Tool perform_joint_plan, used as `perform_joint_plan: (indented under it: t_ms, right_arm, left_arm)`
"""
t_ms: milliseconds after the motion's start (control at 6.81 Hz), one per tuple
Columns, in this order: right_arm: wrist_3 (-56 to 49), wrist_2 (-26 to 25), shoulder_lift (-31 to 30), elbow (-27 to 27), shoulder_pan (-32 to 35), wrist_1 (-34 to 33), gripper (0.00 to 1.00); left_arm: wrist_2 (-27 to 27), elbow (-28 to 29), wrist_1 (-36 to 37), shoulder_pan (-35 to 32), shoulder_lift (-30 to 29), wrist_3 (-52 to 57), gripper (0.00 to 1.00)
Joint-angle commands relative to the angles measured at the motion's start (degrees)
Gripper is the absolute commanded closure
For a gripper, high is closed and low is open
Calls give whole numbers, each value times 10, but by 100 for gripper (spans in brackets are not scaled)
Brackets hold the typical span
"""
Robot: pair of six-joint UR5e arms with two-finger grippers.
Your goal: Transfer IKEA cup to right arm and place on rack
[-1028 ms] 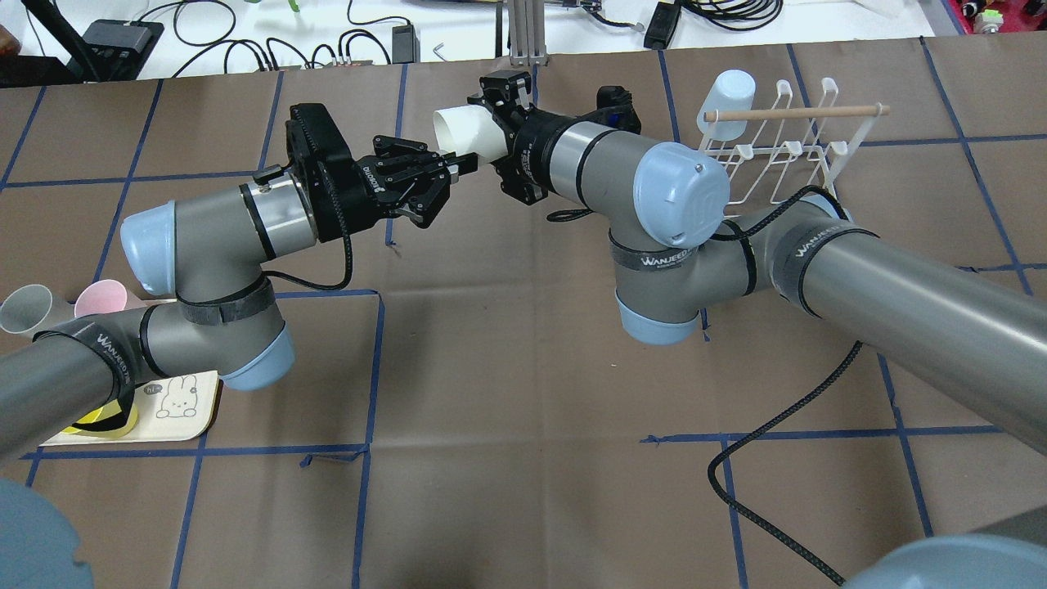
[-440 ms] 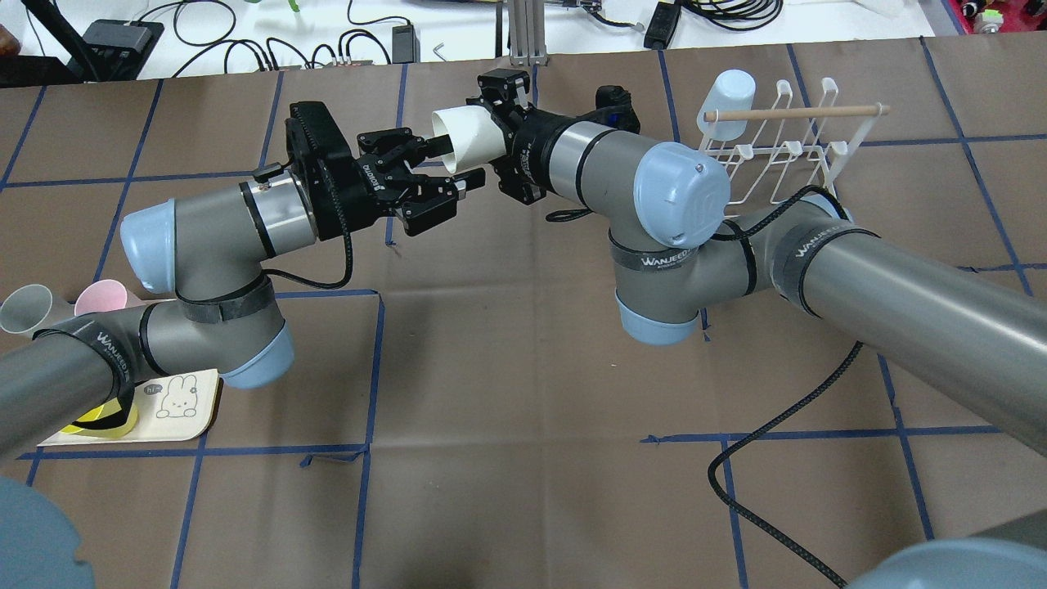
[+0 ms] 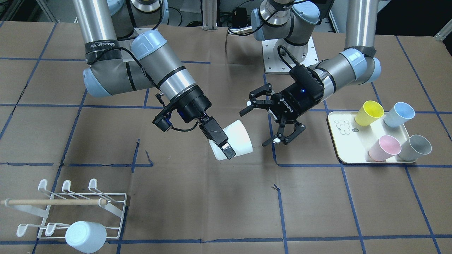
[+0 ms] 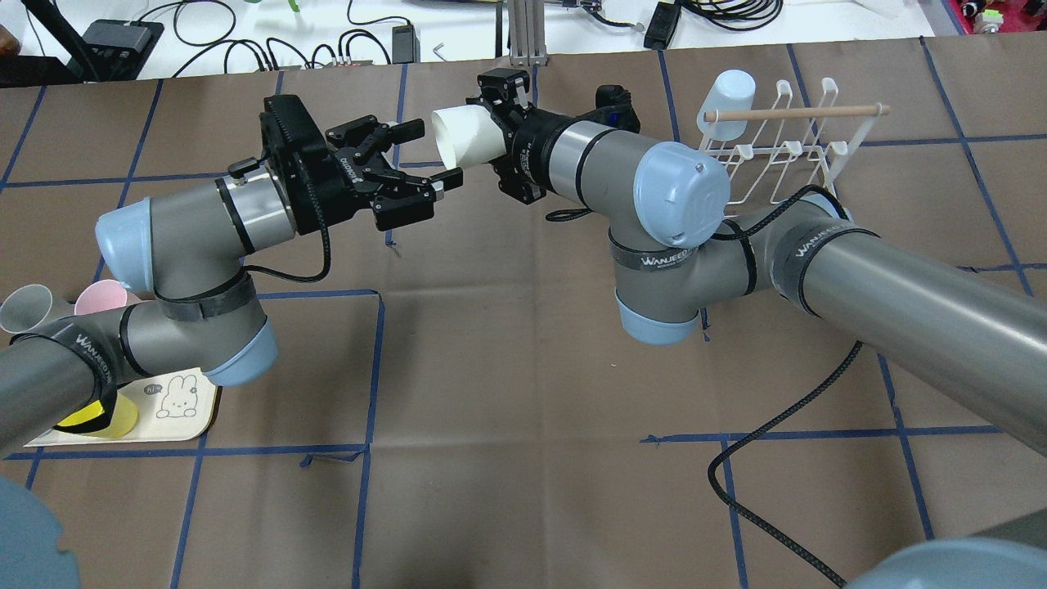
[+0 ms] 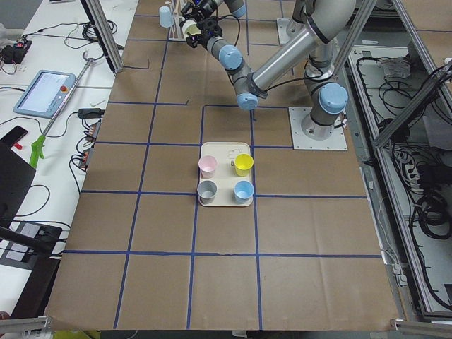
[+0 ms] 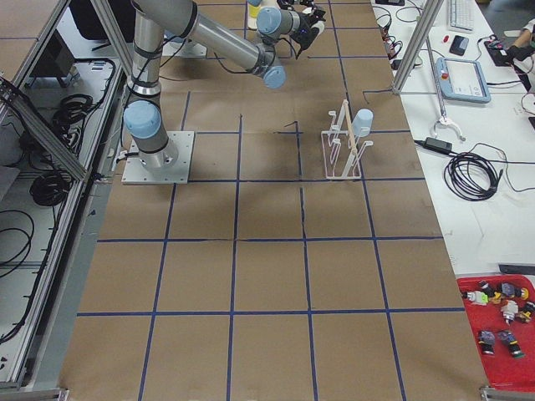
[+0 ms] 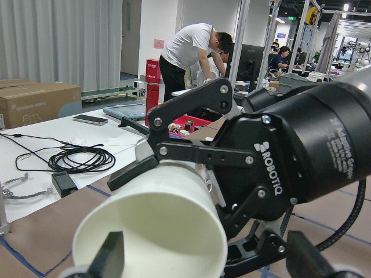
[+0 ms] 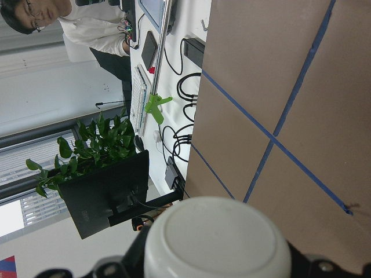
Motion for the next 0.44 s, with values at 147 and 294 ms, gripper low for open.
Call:
perform_joint_plan:
  t_ms: [147, 294]
  right_arm:
    - [-7, -1, 5, -7, -22, 3, 59]
    - [-26, -1, -4, -10, -61, 4, 61]
  left_arm:
    - [21, 4, -7, 37, -4, 1, 1]
    - [120, 30, -26, 37, -3, -1, 1]
